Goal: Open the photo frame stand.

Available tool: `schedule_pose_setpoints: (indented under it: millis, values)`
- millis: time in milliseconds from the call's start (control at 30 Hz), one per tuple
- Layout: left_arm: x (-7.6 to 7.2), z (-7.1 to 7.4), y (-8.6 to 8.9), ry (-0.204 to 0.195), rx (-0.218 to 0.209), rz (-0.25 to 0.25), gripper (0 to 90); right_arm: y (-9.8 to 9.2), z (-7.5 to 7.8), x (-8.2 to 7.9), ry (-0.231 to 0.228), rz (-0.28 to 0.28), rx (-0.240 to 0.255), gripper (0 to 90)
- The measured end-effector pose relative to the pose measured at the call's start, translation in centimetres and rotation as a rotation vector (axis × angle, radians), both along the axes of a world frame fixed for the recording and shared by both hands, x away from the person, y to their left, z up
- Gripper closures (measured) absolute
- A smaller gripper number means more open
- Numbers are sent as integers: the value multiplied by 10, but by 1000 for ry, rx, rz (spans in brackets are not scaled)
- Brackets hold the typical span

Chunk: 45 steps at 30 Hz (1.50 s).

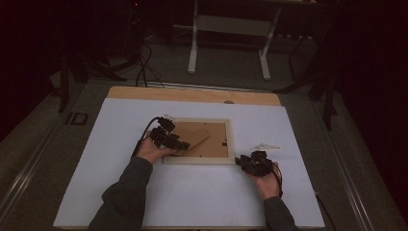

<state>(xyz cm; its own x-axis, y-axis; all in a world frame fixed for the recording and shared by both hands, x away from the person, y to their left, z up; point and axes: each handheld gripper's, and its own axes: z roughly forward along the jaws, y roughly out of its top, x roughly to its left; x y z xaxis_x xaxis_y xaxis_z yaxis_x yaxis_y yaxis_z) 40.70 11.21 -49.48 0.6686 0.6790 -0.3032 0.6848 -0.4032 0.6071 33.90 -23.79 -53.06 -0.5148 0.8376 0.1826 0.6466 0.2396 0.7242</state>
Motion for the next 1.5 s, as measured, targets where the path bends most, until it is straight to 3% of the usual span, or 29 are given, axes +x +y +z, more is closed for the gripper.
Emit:
schedule_pose_setpoints:
  millis: [300,533,733,1033,1500]
  values:
    - [4,-4,-7,30,15,-19,305,-1,0,0,1,1,2,670]
    - [3,-7,-12,26,51,-34,308,-1,0,0,2,2,2,670]
    - [3,-9,-17,37,54,-39,303,-1,0,1,8,1,7,669]
    - [3,-9,-18,28,83,-46,358,-1,0,1,9,0,11,669]
    - [1,-8,-19,0,107,-58,364,-1,-1,1,11,2,10,668]
